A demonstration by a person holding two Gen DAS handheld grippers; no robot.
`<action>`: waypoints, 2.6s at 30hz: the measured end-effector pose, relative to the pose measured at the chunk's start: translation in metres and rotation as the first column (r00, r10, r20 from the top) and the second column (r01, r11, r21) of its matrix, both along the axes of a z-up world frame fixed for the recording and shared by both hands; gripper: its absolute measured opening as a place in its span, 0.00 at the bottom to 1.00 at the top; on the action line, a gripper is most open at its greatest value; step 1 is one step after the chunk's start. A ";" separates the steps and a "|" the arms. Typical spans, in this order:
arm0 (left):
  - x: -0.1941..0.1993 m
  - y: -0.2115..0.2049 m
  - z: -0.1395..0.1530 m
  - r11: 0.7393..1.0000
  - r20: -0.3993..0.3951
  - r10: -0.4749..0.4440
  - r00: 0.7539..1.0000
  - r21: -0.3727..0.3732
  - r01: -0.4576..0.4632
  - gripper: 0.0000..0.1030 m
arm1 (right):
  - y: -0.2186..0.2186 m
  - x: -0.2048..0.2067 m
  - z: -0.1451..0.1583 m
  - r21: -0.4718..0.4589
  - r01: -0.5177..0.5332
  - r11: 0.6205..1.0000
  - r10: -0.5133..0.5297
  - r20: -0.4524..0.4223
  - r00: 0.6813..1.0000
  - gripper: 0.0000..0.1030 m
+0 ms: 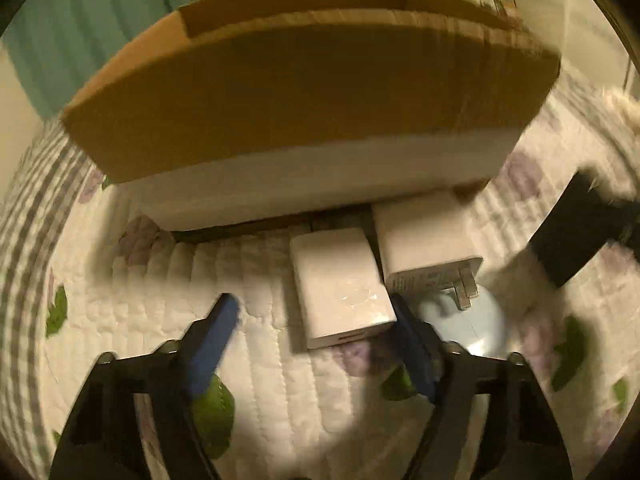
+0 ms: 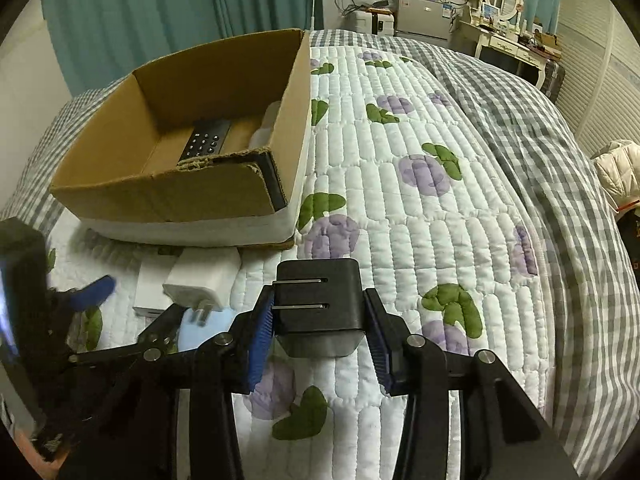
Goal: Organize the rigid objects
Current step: 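Grasp the black power adapter with the right tool, then grasp the white charger with the left tool, then carry the white charger into the box with the left tool while the right tool carries the black adapter in, then open both tools to release the chargers in the box, then withdraw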
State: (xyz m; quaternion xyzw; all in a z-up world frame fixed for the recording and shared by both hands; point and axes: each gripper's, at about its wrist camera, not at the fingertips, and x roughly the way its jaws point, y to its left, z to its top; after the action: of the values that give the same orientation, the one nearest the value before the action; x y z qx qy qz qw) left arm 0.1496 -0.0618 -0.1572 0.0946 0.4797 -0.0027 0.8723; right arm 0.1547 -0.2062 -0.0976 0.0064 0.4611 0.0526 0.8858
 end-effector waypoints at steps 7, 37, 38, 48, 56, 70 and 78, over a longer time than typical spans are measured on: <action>-0.001 -0.004 0.003 0.998 0.005 -0.067 0.998 -0.005 0.067 0.52 | -0.002 0.010 -0.004 0.025 0.012 1.000 -0.012 -0.003 1.000 0.41; -0.063 0.037 0.151 0.988 0.286 -0.020 0.958 -0.141 0.062 0.39 | 0.022 -0.044 0.084 0.025 -0.054 0.998 0.050 0.128 0.991 0.41; -0.060 0.039 0.155 0.988 0.296 -0.018 0.955 -0.141 0.062 0.39 | 0.025 -0.043 0.090 0.016 -0.062 0.998 0.059 0.139 0.989 0.41; 0.017 0.064 0.178 0.977 0.308 0.043 0.951 -0.212 0.025 0.39 | 0.046 0.015 0.139 -0.041 -0.117 0.992 0.124 0.229 0.966 0.41; 0.086 0.066 0.146 0.981 0.262 0.073 0.962 -0.195 -0.022 0.39 | 0.058 0.102 0.116 -0.031 -0.138 0.990 0.141 0.210 0.968 0.41; 0.132 0.054 0.106 0.992 0.229 0.001 0.973 -0.123 0.028 0.40 | 0.068 0.179 0.060 -0.018 -0.166 0.986 0.167 0.138 0.976 0.41; 0.119 0.053 0.115 0.987 0.246 0.012 0.969 -0.161 0.029 0.46 | 0.066 0.170 0.063 0.016 -0.159 0.987 0.156 0.144 0.977 0.42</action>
State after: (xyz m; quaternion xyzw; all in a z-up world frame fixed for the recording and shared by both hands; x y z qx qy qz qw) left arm 0.2683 -0.0090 -0.0424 0.0247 0.3655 -0.0340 0.9299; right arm 0.3251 -0.1399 -0.0345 -0.0216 0.3951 0.1293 0.9092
